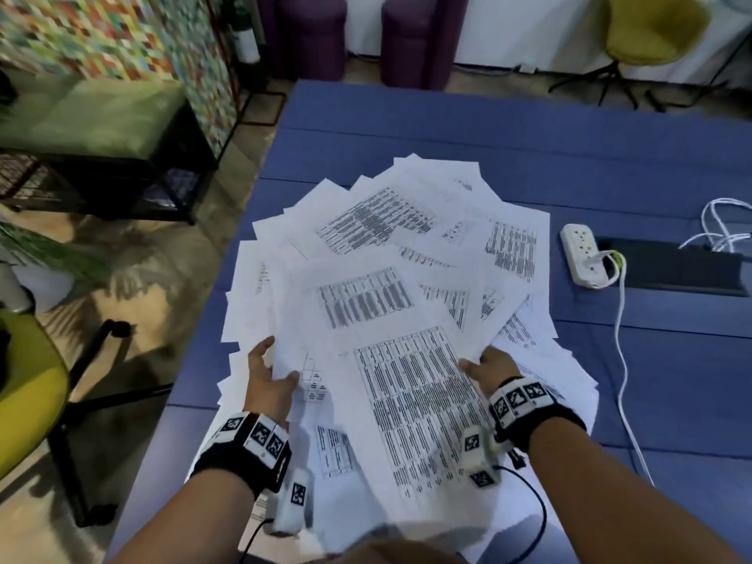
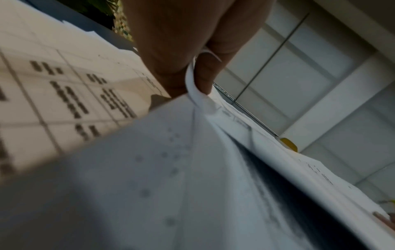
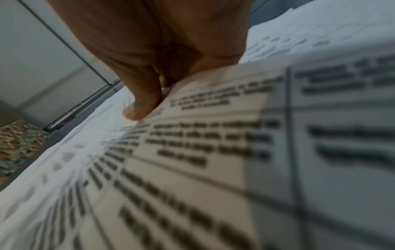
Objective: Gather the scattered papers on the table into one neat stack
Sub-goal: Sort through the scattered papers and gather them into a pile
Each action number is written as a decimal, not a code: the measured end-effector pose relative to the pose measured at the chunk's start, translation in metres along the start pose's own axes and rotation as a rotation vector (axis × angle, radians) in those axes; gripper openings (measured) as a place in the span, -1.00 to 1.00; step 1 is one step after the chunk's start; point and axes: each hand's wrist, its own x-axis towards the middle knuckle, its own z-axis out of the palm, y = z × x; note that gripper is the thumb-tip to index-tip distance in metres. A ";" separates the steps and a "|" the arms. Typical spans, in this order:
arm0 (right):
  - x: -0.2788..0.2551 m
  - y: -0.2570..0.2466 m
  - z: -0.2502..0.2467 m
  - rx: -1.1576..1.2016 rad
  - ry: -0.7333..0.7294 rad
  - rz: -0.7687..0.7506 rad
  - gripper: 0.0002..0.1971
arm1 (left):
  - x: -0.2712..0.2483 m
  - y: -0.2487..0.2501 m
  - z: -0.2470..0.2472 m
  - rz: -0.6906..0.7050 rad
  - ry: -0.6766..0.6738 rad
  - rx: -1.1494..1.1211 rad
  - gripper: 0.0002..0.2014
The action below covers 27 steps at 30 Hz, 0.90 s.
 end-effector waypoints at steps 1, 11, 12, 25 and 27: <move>0.002 0.002 -0.003 -0.029 -0.043 -0.012 -0.56 | 0.003 0.001 -0.001 -0.009 0.004 0.004 -0.40; 0.010 0.008 -0.014 -0.080 0.266 0.050 -0.72 | 0.017 0.002 -0.009 0.032 0.049 0.136 -0.82; 0.009 0.008 -0.018 -0.063 0.308 0.026 -0.75 | 0.017 0.001 -0.009 0.036 0.048 0.131 -0.86; 0.017 -0.009 -0.030 -0.125 0.029 -0.132 -0.56 | 0.021 0.013 -0.016 -0.099 -0.044 -0.046 -0.86; 0.019 -0.015 -0.029 -0.175 0.019 -0.147 -0.58 | 0.016 0.020 -0.017 -0.215 -0.135 -0.173 -0.57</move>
